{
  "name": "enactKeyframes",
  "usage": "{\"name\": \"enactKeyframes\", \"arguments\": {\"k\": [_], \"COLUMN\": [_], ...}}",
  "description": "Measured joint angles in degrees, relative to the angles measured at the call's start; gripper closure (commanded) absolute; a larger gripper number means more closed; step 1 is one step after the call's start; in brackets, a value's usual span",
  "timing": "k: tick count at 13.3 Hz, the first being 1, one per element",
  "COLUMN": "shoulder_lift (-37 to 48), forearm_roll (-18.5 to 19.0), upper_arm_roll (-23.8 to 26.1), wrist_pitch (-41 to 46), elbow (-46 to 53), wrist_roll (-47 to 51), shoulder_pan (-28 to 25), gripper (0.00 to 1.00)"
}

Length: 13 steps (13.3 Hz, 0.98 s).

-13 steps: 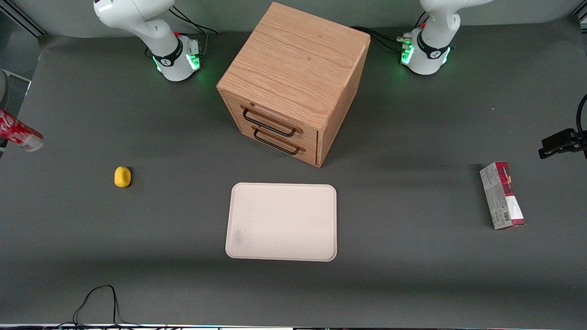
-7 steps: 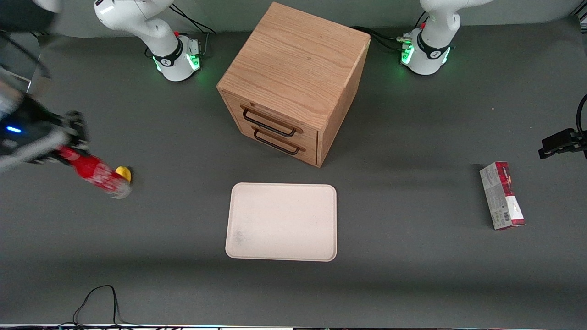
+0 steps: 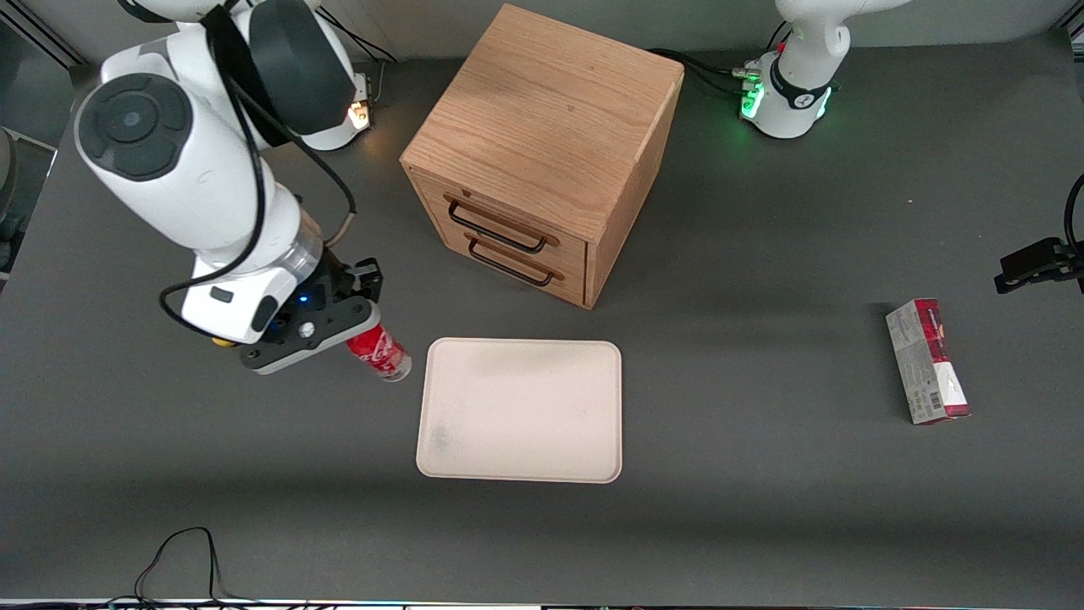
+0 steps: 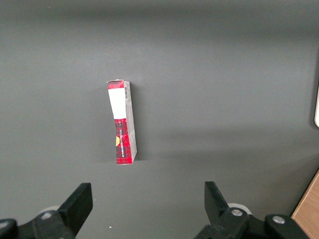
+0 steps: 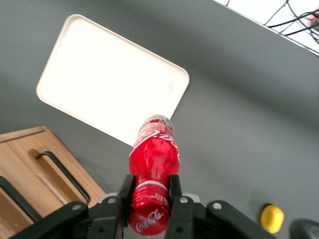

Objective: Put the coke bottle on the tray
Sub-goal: 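Lower the bottle upright onto the tray's corner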

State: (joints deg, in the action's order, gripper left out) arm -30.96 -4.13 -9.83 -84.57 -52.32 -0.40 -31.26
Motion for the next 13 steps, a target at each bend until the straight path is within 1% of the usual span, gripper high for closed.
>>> {"name": "enactKeyframes", "arguments": {"k": [4, 9, 13], "shoulder_lift": [-2.61, -12.72, -19.11], "forearm_roll": [0.0, 0.0, 0.0], "upper_arm_roll": [0.49, 0.5, 0.5], "wrist_pitch": [-2.67, -8.98, -15.24], "elbow": [-0.05, -0.05, -0.02], "wrist_roll": [0.37, 0.37, 0.37], "shoulder_pan": [0.36, 1.2, 1.67], "gripper": [1.0, 1.0, 1.0]}}
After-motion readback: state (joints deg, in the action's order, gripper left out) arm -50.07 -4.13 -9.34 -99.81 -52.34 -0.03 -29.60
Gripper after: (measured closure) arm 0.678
